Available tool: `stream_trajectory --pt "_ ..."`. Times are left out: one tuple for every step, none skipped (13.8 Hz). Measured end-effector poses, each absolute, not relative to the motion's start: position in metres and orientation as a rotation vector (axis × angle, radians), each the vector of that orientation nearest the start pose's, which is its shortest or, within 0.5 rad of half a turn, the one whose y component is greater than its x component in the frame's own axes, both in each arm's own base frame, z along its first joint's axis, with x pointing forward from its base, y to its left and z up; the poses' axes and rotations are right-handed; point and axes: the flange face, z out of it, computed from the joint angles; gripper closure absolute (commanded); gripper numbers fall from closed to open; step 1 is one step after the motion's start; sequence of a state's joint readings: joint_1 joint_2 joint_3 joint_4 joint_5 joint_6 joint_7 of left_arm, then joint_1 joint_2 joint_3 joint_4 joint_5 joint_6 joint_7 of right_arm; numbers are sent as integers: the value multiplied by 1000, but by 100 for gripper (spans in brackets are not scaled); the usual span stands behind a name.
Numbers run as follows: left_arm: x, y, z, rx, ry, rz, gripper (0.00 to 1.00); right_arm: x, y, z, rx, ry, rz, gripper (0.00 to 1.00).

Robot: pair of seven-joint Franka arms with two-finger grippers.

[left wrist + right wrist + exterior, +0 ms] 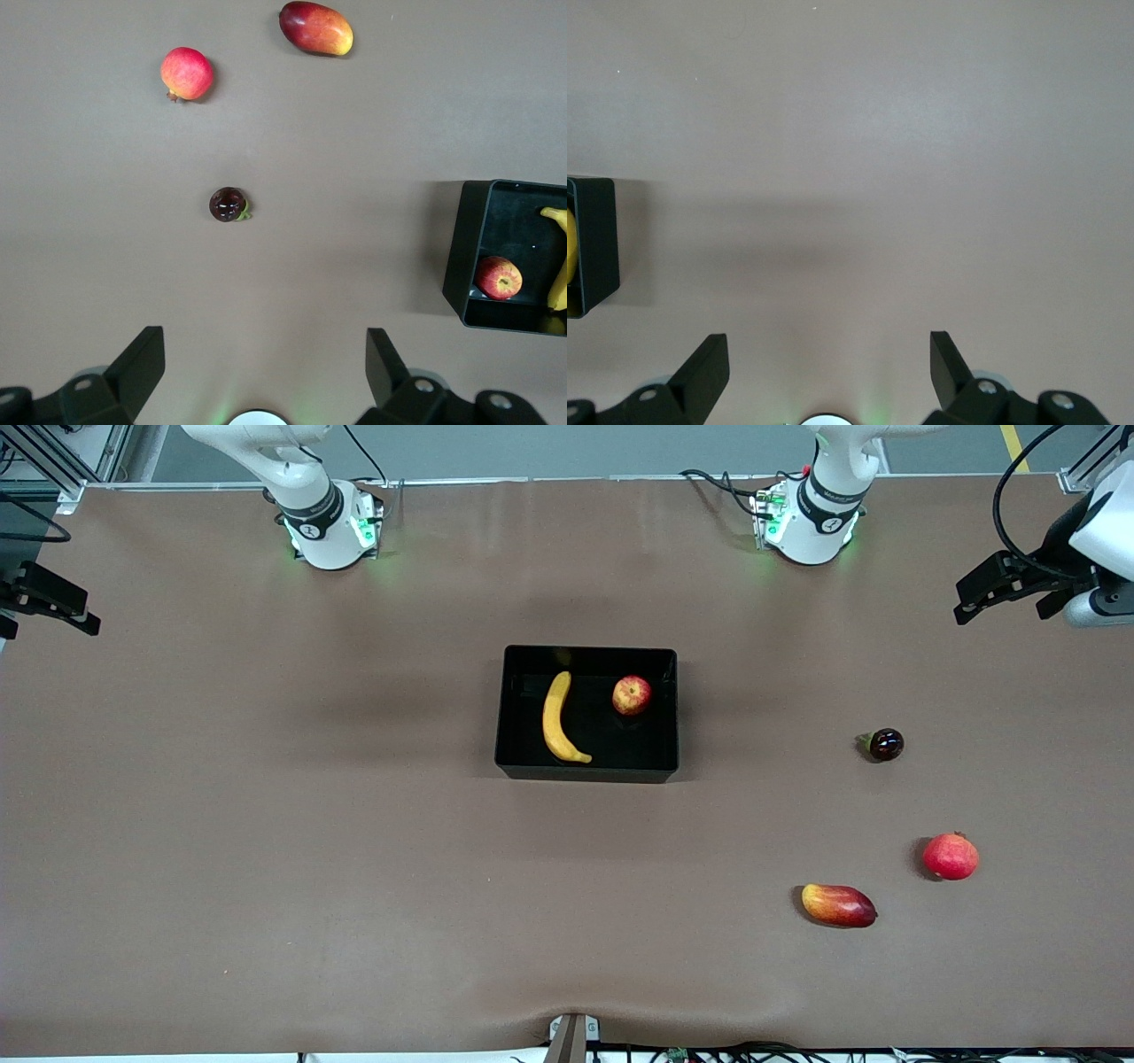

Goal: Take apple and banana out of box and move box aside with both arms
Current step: 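Move the left gripper toward the black box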

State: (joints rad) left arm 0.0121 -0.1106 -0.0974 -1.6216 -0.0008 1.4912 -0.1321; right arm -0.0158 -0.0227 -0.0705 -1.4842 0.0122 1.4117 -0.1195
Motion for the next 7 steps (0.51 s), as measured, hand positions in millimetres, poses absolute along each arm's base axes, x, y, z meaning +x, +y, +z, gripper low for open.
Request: stream_trajectory --pt "509 -48 652 -3128 -71 30 0 529 -45 663 -3122 -54 75 0" --pt "509 -49 652 -3128 -69 30 0 529 -45 663 -3122 -54 75 0" --pt "509 -49 652 -3128 -67 30 0 529 -45 663 -3122 -54 75 0" --pt "509 -50 652 -3128 -64 31 0 529 -45 663 -3122 -54 75 0" --pt "509 -53 652 -3127 -56 32 0 529 -45 663 -3121 -54 75 0" --pt "509 -58 651 -3126 -41 34 0 529 -45 663 -3121 -54 75 0" --pt "509 -63 650 -3126 -28 39 0 529 -45 663 -3121 -54 75 0"
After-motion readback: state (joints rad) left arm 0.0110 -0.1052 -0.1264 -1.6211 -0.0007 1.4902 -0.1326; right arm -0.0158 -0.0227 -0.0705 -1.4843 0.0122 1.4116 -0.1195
